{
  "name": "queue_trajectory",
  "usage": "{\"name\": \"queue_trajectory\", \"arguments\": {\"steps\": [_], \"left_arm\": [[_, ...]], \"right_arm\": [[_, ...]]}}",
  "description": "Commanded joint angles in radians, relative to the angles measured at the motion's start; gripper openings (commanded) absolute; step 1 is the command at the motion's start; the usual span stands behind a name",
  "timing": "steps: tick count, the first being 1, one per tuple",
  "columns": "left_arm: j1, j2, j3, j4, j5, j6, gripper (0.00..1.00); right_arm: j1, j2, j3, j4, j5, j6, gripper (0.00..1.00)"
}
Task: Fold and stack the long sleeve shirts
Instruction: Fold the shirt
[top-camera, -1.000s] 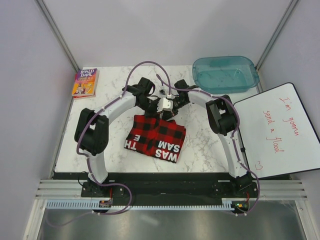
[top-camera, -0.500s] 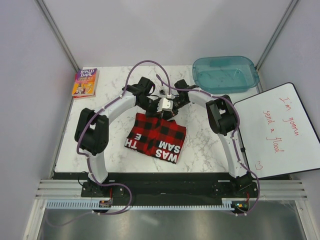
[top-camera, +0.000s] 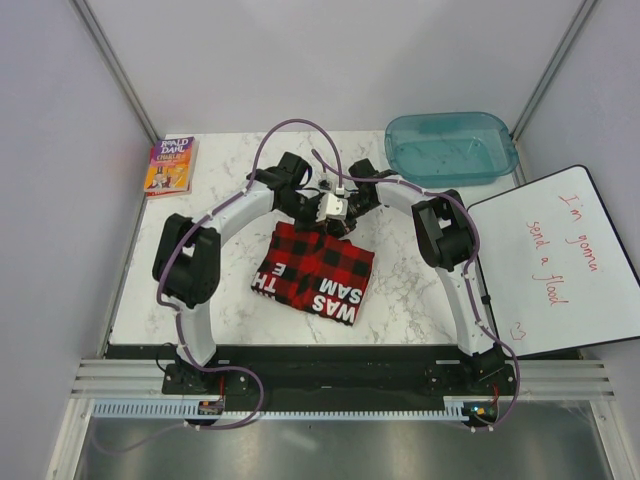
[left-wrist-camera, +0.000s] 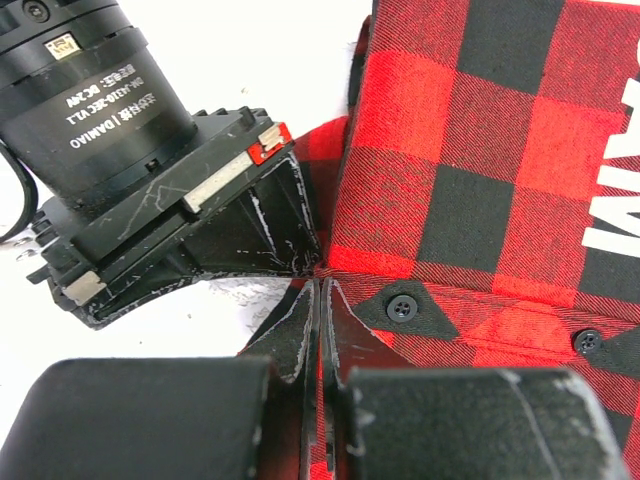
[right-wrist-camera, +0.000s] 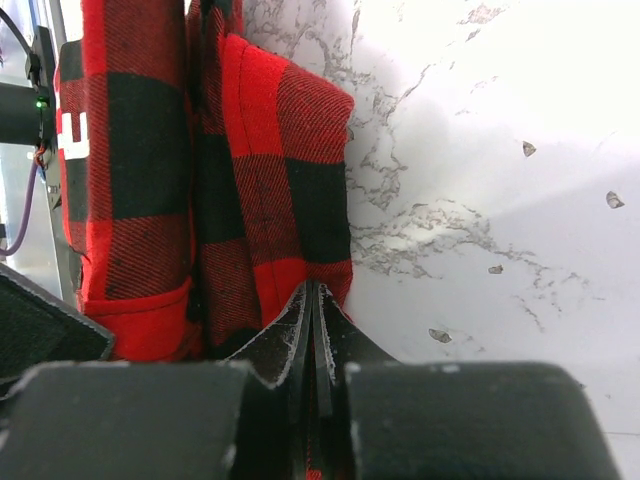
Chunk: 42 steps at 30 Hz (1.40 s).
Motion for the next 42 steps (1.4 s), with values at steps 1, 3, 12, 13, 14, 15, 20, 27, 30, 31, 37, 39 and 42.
{"name": "queue_trajectory", "arguments": {"steps": [1, 3, 12, 13, 14, 15, 20, 27, 30, 31, 37, 39, 42], "left_arm": [[0.011, 0.020, 0.050, 0.063, 0.032, 0.013, 0.02], [0.011, 0.029, 0.047, 0.080, 0.017, 0.007, 0.02], [0.019, 0.063, 0.047, 0.132, -0.029, -0.044, 0.04], [0.021, 0.072, 0.052, 0.135, -0.043, -0.064, 0.07], [0.024, 0.072, 0.058, 0.134, -0.064, -0.084, 0.12], [0.034, 0.072, 0.061, 0.135, -0.075, -0.125, 0.21], [0.103, 0.012, 0.052, 0.114, -0.072, -0.283, 0.41], [0.174, -0.028, 0.030, 0.022, -0.029, -0.354, 0.56], [0.174, 0.019, 0.069, -0.029, -0.017, -0.339, 0.60], [0.173, 0.035, 0.081, -0.047, -0.014, -0.334, 0.67], [0.173, 0.133, 0.124, -0.073, -0.058, -0.340, 0.70], [0.174, 0.158, 0.138, -0.082, -0.075, -0.354, 0.64], [0.182, 0.196, 0.152, -0.128, -0.106, -0.337, 0.44]], "right_arm": [[0.000, 0.004, 0.024, -0.027, 0.025, -0.043, 0.07], [0.000, 0.005, 0.024, -0.027, 0.026, -0.045, 0.08], [0.000, 0.013, 0.054, -0.027, 0.037, -0.042, 0.08], [-0.003, 0.016, 0.064, -0.027, 0.046, -0.042, 0.08], [-0.002, 0.019, 0.088, -0.027, 0.054, -0.043, 0.08], [-0.005, 0.021, 0.102, -0.022, 0.065, -0.042, 0.09], [-0.023, 0.025, 0.221, 0.004, 0.124, 0.022, 0.28], [-0.084, -0.119, 0.197, 0.127, 0.148, 0.206, 0.43], [-0.104, -0.212, 0.113, 0.125, 0.151, 0.226, 0.46], [-0.112, -0.263, 0.052, 0.120, 0.148, 0.231, 0.47], [-0.186, -0.464, -0.250, 0.091, 0.118, 0.277, 0.54], [-0.210, -0.504, -0.319, 0.090, 0.109, 0.279, 0.54], [-0.230, -0.568, -0.419, 0.064, 0.114, 0.265, 0.51]]}}
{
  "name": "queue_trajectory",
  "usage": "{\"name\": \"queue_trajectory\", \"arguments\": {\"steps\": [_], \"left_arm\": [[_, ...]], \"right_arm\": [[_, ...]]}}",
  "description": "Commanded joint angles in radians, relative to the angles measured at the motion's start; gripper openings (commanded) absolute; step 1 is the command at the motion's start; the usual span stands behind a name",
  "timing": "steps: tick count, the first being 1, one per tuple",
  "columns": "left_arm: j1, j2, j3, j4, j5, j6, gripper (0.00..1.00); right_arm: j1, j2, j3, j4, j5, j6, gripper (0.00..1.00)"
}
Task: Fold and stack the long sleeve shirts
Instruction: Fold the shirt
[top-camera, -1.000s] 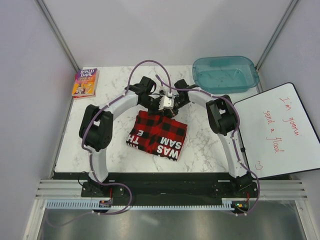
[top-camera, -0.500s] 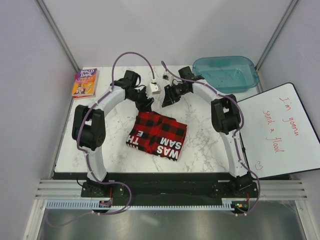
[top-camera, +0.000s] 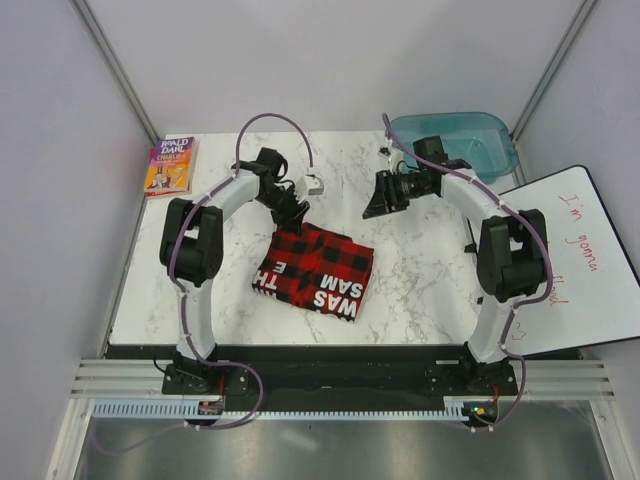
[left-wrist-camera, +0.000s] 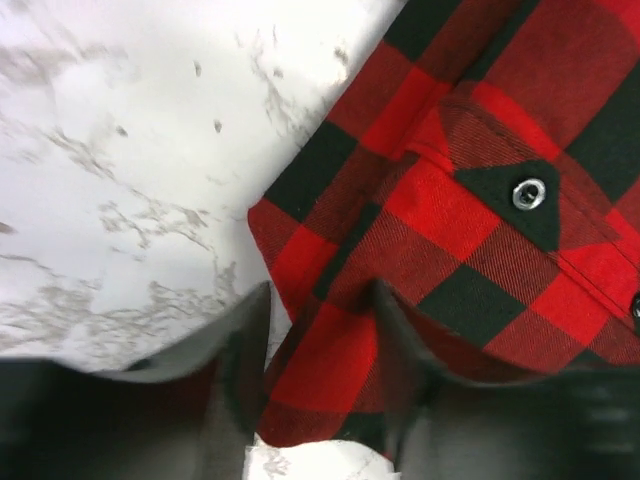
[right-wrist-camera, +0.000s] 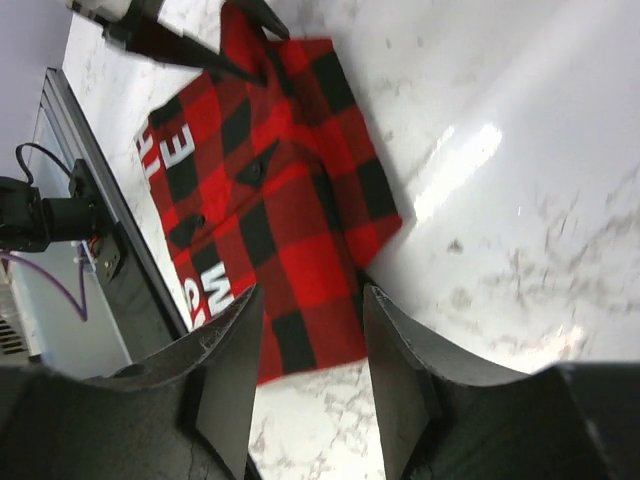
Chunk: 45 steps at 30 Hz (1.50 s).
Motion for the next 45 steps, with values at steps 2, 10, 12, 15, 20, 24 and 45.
{"name": "queue_trajectory", "arguments": {"steps": [2, 10, 12, 15, 20, 24, 45], "left_arm": [[0.029, 0.056, 0.051, -0.088, -0.043, -0.022, 0.26], [0.056, 0.048, 0.028, -0.095, -0.010, -0.094, 0.18], [0.055, 0.048, 0.024, -0.095, -0.008, -0.102, 0.18], [0.056, 0.042, 0.011, -0.091, -0.002, -0.110, 0.18], [0.056, 0.037, -0.005, -0.081, 0.003, -0.130, 0.20], [0.056, 0.037, -0.009, -0.075, 0.006, -0.140, 0.23], [0.056, 0.028, -0.009, -0.075, 0.004, -0.150, 0.25]], "right_arm": [[-0.024, -0.080, -0.140, -0.069, -0.008, -0.013, 0.49], [-0.025, -0.128, -0.391, 0.054, -0.058, 0.103, 0.21], [-0.022, -0.140, -0.451, 0.101, -0.065, 0.136, 0.20], [-0.022, -0.134, -0.511, 0.158, -0.066, 0.192, 0.20], [-0.008, -0.116, -0.551, 0.304, -0.077, 0.326, 0.20], [0.010, -0.120, -0.574, 0.364, -0.081, 0.378, 0.24], [0.062, -0.065, -0.597, 0.388, -0.012, 0.415, 0.31]]}}
